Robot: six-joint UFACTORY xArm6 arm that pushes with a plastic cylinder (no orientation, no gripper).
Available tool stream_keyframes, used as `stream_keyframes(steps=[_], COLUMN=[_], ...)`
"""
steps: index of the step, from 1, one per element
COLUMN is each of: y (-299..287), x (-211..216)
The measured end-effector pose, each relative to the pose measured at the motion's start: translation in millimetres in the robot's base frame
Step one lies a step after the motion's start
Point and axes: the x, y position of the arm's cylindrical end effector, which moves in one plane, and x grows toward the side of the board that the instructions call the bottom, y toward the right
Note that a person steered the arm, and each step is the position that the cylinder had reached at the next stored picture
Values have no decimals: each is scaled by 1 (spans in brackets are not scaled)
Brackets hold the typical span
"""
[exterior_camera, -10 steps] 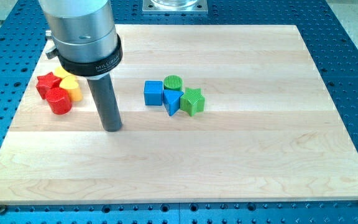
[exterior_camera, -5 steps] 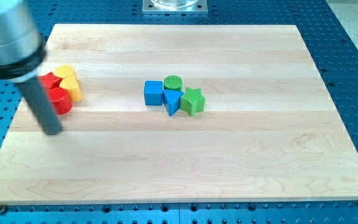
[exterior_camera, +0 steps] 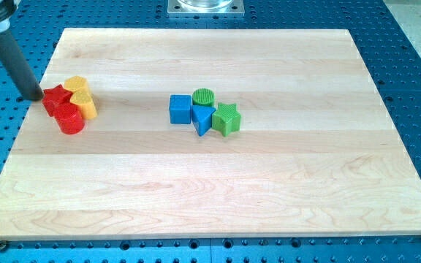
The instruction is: Separate the red blocks from the yellow blocks
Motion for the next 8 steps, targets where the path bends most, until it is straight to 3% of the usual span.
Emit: stream_keyframes(steps=[3, 5, 6, 7, 8], y=[41, 78, 83, 48, 49], x=[8, 89, 95, 93, 122])
